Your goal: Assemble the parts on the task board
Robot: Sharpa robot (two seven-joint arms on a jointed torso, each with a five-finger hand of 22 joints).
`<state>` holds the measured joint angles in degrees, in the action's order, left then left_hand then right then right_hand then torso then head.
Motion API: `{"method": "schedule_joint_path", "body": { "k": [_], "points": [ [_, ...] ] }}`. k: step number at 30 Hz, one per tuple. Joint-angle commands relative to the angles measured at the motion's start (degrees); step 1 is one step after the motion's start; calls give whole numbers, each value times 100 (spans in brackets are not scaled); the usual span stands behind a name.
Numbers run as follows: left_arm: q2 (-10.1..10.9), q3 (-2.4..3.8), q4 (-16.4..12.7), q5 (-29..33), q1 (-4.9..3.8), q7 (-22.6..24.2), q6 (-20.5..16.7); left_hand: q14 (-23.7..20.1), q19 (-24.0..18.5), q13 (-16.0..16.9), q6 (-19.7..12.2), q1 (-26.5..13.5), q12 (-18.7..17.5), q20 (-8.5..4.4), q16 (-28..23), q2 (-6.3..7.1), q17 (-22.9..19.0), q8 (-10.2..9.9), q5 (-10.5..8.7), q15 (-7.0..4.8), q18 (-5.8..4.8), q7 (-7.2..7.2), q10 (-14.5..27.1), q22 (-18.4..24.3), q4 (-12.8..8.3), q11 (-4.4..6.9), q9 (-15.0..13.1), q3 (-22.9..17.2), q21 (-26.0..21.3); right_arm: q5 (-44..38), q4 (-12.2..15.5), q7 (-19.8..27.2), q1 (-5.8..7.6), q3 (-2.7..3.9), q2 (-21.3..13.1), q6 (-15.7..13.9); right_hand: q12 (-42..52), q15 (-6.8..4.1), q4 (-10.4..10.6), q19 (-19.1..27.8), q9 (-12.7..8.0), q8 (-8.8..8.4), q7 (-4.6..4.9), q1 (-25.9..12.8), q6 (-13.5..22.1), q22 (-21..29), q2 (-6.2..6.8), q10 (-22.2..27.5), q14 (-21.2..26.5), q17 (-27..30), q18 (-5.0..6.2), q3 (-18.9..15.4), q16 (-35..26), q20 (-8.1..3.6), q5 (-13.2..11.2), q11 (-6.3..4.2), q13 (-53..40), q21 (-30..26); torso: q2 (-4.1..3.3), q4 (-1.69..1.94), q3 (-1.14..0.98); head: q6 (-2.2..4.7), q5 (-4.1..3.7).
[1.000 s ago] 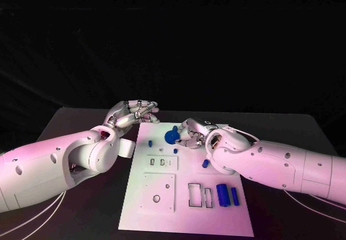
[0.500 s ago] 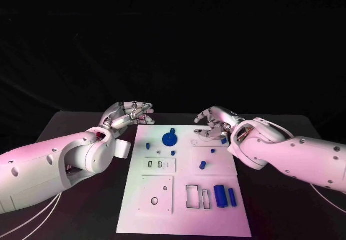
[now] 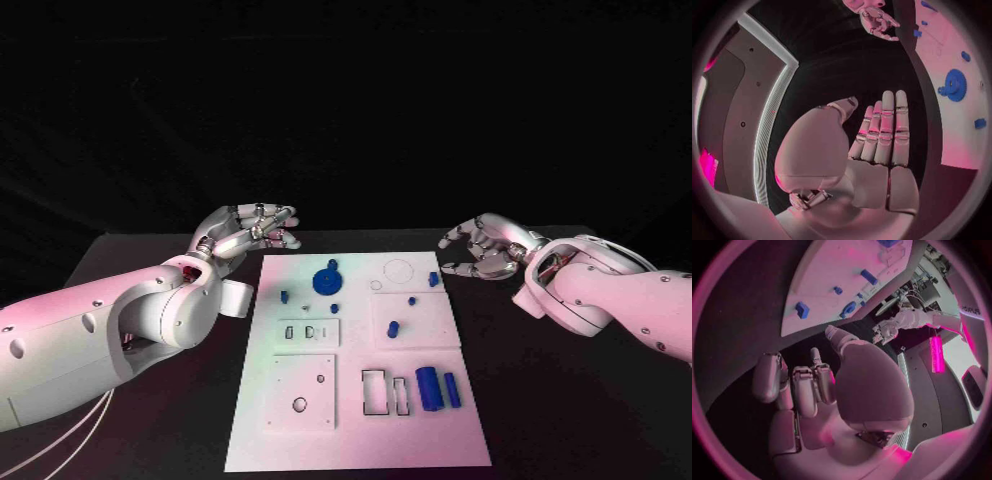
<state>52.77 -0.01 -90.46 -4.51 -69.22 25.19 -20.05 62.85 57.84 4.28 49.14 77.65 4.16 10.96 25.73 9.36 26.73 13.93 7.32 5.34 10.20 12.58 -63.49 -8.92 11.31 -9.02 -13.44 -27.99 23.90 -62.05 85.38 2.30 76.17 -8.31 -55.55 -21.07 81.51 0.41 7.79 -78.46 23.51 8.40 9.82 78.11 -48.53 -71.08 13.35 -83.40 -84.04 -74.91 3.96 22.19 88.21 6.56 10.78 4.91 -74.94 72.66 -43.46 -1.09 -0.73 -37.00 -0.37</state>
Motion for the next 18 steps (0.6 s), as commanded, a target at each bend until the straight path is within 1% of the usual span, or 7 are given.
{"method": "schedule_joint_path", "body": {
  "k": [1, 4, 8, 12, 14, 17, 18],
  "points": [
    [-14, 2, 5, 6, -1, 56, 142, -43, -46, 8, -25, 8, -19, -13, 24, -15, 9, -30, 19, -9, 16, 53, 29, -6, -18, -10, -7, -31, 27, 158, -123, 253, -68, -4, -9, 283, -24, 22, -59, 24, 3, -29, 3, 85, 23, 4, 0, 49, -471, -1006, 90, 4, 3, 4, -15, -4, -630, -29, 0, -23, -36, -3, -6],
    [-17, 2, 7, 6, -1, 58, 145, -43, -46, 8, -25, 8, -19, -13, 24, -15, 9, -30, 19, -9, 16, 53, 29, -6, -18, -10, -7, -31, 27, 141, -235, 267, -112, -7, 22, 338, -24, 22, -59, 24, 3, -29, 3, 85, 23, 4, 0, 49, -471, -1006, 90, 4, 3, 4, -15, -4, -630, -29, -6, -17, -43, -6, -7],
    [-19, 2, 17, 6, 0, 52, 146, -43, -46, 8, -25, 8, -19, -13, 24, -15, 9, -30, 19, -9, 16, 53, 29, -6, -18, -10, -7, -31, 27, 94, -342, 261, -168, -12, 76, 384, -19, 21, -68, 16, 3, -30, 3, 95, 21, -9, -3, 45, -475, -1021, 87, 8, 9, 3, -14, -4, -635, -19, -8, 6, -24, -18, -38],
    [-13, 2, 36, 6, 0, 49, 134, -43, -46, 8, -25, 8, -19, -13, 24, -15, 9, -30, 19, -9, 16, 53, 29, -6, -18, -10, -7, -31, 27, -13, -454, 215, -221, -13, 185, 284, 2, 21, -70, 2, 4, -30, 4, 91, 17, -30, 1, 27, -477, -1030, 82, 4, 11, 3, -17, -4, -656, 0, -12, 3, -28, -10, -14],
    [-14, 2, 44, 6, 0, 50, 132, -43, -46, 8, -25, 8, -19, -13, 24, -15, 9, -30, 19, -9, 16, 53, 29, -6, -18, -10, -7, -31, 27, -57, -509, 177, -239, -13, 247, 231, 20, 21, -71, -9, 5, -29, 4, 89, 14, -48, -1, 12, -480, -1039, 77, 4, 15, 3, -17, -4, -673, 16, -13, 2, -31, -29, -5],
    [-16, 2, 47, 6, 0, 47, 139, -43, -46, 8, -25, 8, -19, -13, 24, -15, 9, -30, 19, -9, 16, 53, 29, -6, -18, -10, -7, -31, 27, -95, -582, 124, -269, -13, 337, 161, 38, 21, -75, -25, 10, -21, 7, 87, -9, -68, -17, -6, -483, -1048, 72, 9, 18, 2, -16, -3, -689, 34, -18, 21, -21, -39, 15],
    [-15, 2, 47, 6, 0, 46, 140, -43, -46, 8, -25, 8, -19, -13, 24, -15, 9, -30, 19, -9, 16, 53, 29, -6, -18, -10, -7, -31, 27, -101, -599, 112, -280, -13, 360, 136, 42, 21, -75, -37, 12, -17, 8, 85, -18, -84, -26, -10, -485, -1058, 68, 14, 22, 1, -15, -3, -692, 49, -15, 16, -14, -43, 51]
  ]
}}
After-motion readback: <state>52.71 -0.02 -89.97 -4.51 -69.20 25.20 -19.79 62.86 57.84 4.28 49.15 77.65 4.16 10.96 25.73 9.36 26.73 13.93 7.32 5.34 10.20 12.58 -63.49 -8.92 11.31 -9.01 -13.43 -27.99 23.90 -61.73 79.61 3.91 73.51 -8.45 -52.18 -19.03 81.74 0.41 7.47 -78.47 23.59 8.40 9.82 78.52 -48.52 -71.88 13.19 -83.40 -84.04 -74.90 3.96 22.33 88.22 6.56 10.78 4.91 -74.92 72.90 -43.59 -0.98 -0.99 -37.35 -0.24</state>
